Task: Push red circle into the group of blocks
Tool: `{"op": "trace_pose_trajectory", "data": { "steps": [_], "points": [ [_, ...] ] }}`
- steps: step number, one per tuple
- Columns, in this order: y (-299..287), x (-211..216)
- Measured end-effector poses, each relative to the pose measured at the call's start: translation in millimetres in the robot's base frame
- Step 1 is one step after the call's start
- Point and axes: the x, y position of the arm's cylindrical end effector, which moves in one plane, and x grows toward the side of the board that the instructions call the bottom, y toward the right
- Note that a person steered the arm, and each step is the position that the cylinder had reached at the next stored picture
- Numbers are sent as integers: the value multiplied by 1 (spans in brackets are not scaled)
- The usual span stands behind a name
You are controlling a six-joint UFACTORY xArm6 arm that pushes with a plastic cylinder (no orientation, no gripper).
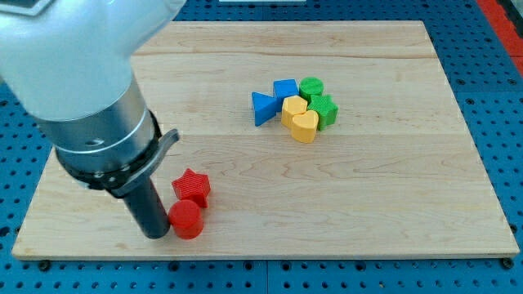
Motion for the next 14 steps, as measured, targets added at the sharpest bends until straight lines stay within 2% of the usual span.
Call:
{"op": "trace_pose_trajectory", "data": {
  "steps": [4, 7, 9, 14],
  "points": [
    [77, 11],
    [98, -23],
    [113, -20],
    [158, -110]
  ]
}}
